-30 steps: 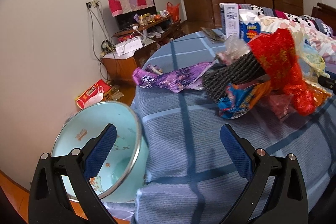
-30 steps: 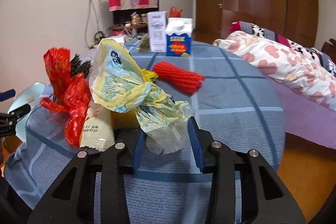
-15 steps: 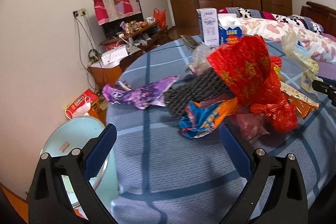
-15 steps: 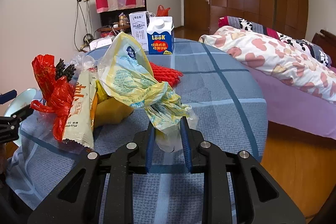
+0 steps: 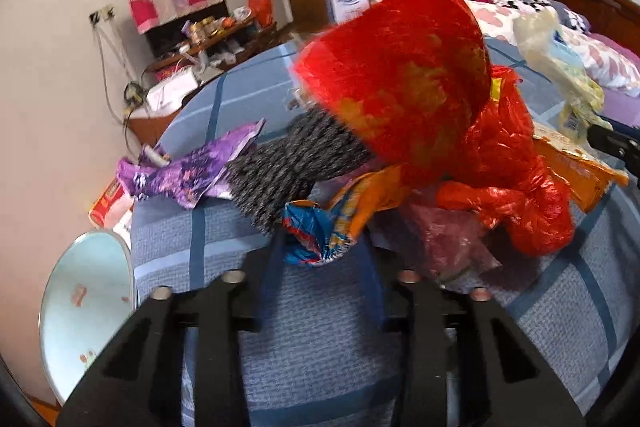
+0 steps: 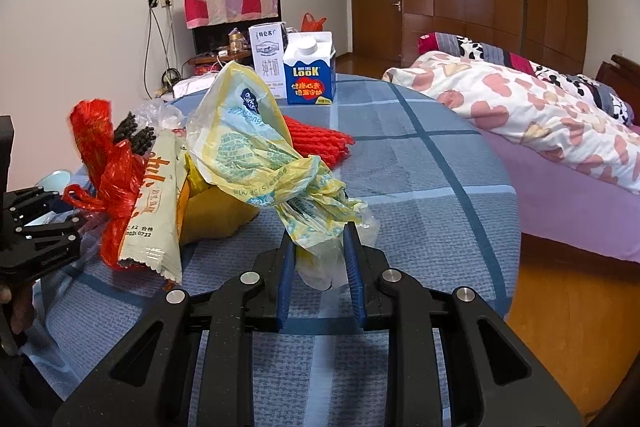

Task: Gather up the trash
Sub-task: 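Grasp the red plastic bag with the left tool while the right tool grasps the yellow-green bag, then carry both bags over the blue bin and open both tools to drop them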

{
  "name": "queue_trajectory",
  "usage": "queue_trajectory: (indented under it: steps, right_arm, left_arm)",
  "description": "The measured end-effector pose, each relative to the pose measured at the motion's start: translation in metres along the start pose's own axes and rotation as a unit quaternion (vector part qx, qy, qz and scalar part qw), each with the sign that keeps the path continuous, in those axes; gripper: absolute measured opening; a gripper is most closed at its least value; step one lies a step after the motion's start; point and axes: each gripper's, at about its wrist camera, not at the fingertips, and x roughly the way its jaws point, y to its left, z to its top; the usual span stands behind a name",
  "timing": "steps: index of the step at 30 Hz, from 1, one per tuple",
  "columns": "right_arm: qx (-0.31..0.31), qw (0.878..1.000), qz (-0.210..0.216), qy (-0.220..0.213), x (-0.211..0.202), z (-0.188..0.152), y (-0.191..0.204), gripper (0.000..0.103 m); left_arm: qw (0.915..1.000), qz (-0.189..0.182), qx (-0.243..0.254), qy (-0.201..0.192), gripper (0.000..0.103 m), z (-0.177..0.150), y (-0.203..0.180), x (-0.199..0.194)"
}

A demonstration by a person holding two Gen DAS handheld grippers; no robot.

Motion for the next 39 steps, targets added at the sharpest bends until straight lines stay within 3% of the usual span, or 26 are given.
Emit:
queue_trajectory:
  steps: [2,10,19,26,39]
  right_arm:
    - [0.000,1.000,0.001,-0.003,-0.002,0.001,0.000,0.025]
    - [-0.015,0.999,0.014,-0.026,-0.025,0.020,0.019,0.025]
    - [-0.054,0.997,0.045,-0.032,-0.021,0.043,0.074,0.025]
    - [-0.076,0.994,0.070,-0.035,-0.010,0.059,0.120,0.025]
    - [-0.116,0.987,0.107,-0.036,0.009,0.077,0.191,0.025]
  left_arm:
    - [1.0000,-0.002,0.002,-0.005,0.019,0.002,0.001,-0.005]
    - [0.9993,-0.017,-0.006,-0.032,0.018,0.006,0.021,-0.058]
    - [0.9986,0.028,-0.032,-0.031,0.018,-0.007,0.067,-0.087]
    - [0.9954,0.068,-0.065,-0.016,0.018,-0.022,0.118,-0.083]
    - [0.9865,0.122,-0.110,0.008,0.018,-0.051,0.178,-0.088]
